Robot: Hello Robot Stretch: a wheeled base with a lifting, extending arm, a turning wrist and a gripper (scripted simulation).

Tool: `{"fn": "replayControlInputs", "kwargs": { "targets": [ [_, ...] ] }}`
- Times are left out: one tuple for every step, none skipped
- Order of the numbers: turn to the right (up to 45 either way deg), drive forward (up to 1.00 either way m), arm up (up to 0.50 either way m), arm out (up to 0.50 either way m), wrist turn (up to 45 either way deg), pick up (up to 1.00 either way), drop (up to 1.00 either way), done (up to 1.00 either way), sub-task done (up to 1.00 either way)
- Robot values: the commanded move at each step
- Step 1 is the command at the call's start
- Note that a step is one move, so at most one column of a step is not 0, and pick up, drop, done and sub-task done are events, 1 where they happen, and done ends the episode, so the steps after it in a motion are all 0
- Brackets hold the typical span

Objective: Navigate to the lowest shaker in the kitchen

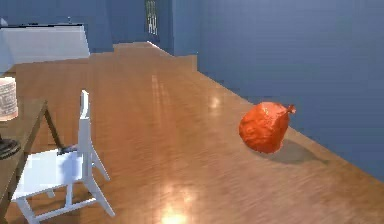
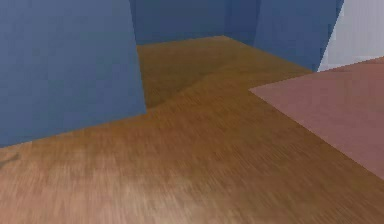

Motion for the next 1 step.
{"fn": "replayControlInputs", "kwargs": {
  "targets": [
    [-3.0, 0.00, 0.00, 0.00, 0.0, 0.00, 0.00, 0.00, 0.00]
  ]
}}
